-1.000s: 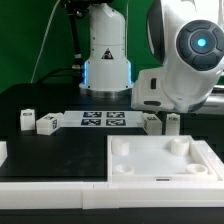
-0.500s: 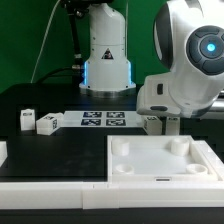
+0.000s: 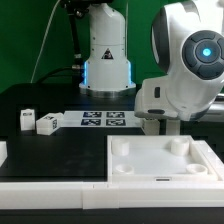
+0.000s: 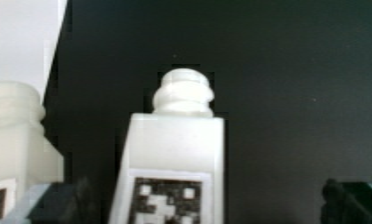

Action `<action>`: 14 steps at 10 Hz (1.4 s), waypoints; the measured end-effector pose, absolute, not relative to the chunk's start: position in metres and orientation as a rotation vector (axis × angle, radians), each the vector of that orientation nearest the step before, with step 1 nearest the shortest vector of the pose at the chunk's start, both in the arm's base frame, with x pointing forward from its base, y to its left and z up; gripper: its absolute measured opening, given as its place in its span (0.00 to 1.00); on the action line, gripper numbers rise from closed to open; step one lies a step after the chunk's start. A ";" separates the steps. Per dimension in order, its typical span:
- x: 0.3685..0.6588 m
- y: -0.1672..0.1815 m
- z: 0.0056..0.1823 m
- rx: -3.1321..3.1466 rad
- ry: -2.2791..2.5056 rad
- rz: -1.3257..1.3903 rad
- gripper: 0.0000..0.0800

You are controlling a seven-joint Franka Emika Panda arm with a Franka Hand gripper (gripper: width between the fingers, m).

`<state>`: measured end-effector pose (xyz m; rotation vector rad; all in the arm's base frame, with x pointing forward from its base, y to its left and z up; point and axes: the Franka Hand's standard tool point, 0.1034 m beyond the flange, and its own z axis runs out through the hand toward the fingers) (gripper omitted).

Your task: Assemble one leg

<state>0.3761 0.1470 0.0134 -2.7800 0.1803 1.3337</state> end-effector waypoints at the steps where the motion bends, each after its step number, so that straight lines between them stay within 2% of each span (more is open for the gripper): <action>1: 0.376 0.145 0.014 -2.779 0.186 1.336 0.81; 3: 0.377 0.145 0.014 -2.779 0.186 1.335 0.77; 4: 0.377 0.145 0.014 -2.779 0.186 1.335 0.52; 5: 0.377 0.145 0.014 -2.779 0.186 1.335 0.52; 6: 0.377 0.145 0.014 -2.779 0.186 1.335 0.36; 11: 0.377 0.145 0.014 -2.779 0.185 1.336 0.36; 14: 0.386 0.145 0.044 -2.776 0.170 1.337 0.36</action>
Offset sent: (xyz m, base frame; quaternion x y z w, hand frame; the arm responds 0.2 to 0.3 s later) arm 0.0000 0.0000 0.0000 0.0000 0.0000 0.0000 1.0000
